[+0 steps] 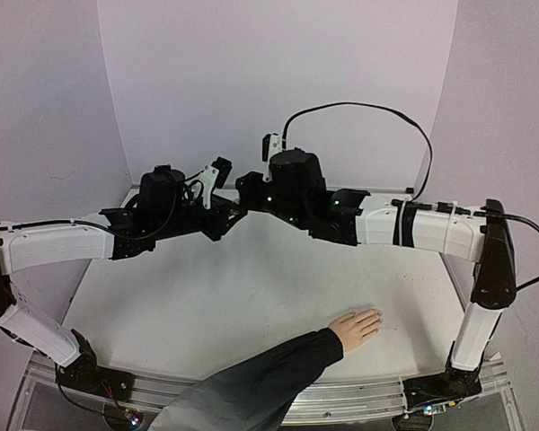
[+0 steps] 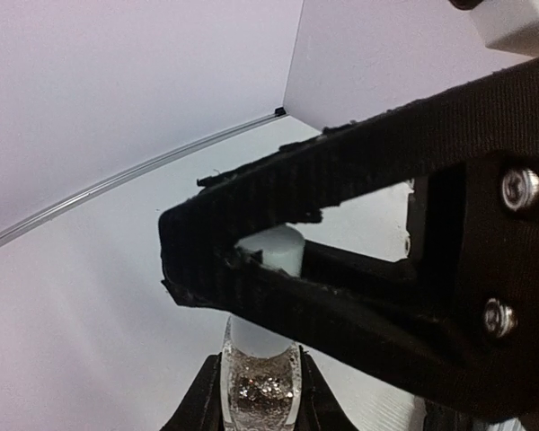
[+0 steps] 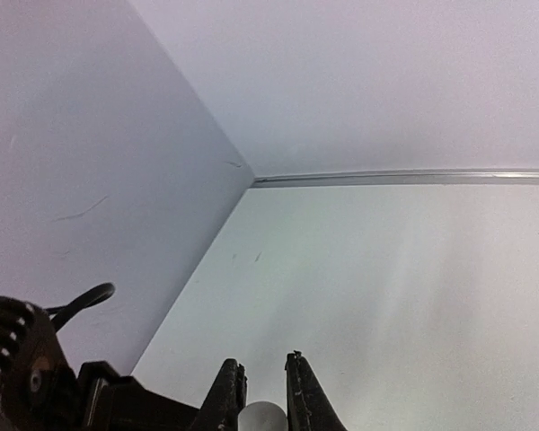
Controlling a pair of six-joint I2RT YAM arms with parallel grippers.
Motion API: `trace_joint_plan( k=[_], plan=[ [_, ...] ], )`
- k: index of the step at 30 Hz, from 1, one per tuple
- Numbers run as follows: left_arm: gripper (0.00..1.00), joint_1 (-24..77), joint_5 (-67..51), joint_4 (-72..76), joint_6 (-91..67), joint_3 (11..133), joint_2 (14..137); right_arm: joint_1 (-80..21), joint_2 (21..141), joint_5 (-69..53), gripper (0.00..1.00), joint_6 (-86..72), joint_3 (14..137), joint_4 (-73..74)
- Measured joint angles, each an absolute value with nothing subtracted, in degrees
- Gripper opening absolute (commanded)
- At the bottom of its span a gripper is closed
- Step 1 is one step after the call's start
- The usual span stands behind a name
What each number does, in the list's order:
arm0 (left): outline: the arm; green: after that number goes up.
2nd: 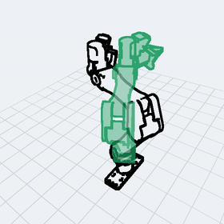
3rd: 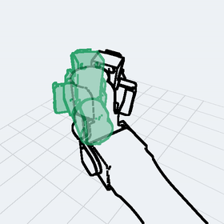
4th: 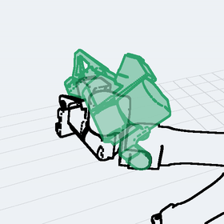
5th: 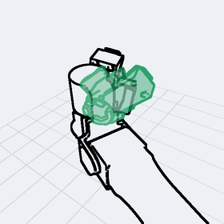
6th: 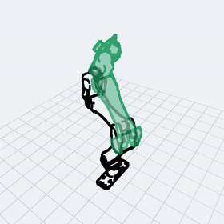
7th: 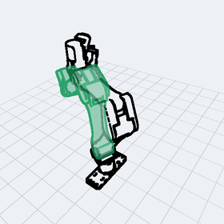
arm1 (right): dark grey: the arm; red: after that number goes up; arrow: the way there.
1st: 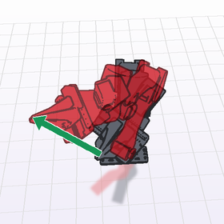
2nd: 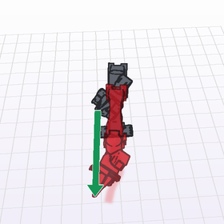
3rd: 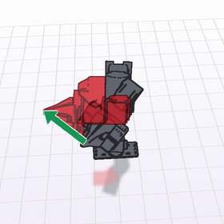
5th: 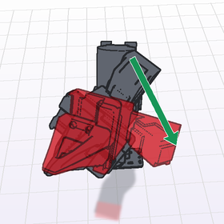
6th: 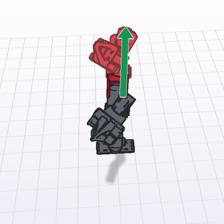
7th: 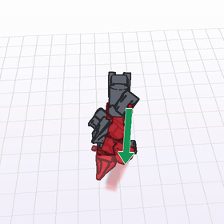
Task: Paint the nails
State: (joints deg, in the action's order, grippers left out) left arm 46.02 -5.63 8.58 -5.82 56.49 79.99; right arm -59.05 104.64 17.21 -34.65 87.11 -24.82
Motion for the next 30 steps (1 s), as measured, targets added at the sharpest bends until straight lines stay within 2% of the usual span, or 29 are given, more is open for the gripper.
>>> trace_joint_plan(
  k=[2,5,8,11,15,17,20,24,27,30],
  plan=[
    [0.0,46.33,-4.05,8.56,-5.74,56.49,80.86,-59.92,106.06,21.85,0.0,-35.83,88.62,-23.07],
    [0.0,46.68,-3.97,8.54,-5.74,56.49,81.45,-60.31,106.24,23.73,0.31,-36.18,88.66,-21.63],
    [0.0,46.17,-1.96,10.15,-6.02,56.42,81.43,-60.69,105.84,21.39,0.52,-35.07,87.77,-21.47],
    [0.0,44.38,-0.32,10.31,-6.35,54.78,81.01,-61.19,103.59,18.02,0.7,-32.34,84.62,-22.15],
    [0.0,42.54,-2.02,10.39,-8.01,52.95,80.51,-60.6,99.26,11.35,0.87,-28.42,80.31,-21.58],
    [0.0,41.34,-4.64,10.04,-8.91,52.62,79.81,-59.44,96.29,6.66,0.91,-26.11,77.76,-21.91],
    [0.0,39.4,-11.0,9.98,-9.65,52.45,78.41,-55.46,91.7,-1.76,0.93,-23.46,74.24,-22.68],
    [0.0,36.64,-27.53,10.46,-11.46,52.69,77.91,-48.84,88.95,-15.77,0.93,-21.06,72.05,-24.16],
    [0.0,36.1,-44.12,10.55,-13.13,55.37,80.31,-46.37,88.92,-25.54,0.84,-19.59,71.68,-24.93],
    [0.0,36.34,-55.29,11.16,-14.98,57.91,82.54,-46.59,88.97,-34.28,0.74,-18.94,71.59,-26.15]
  ],
)
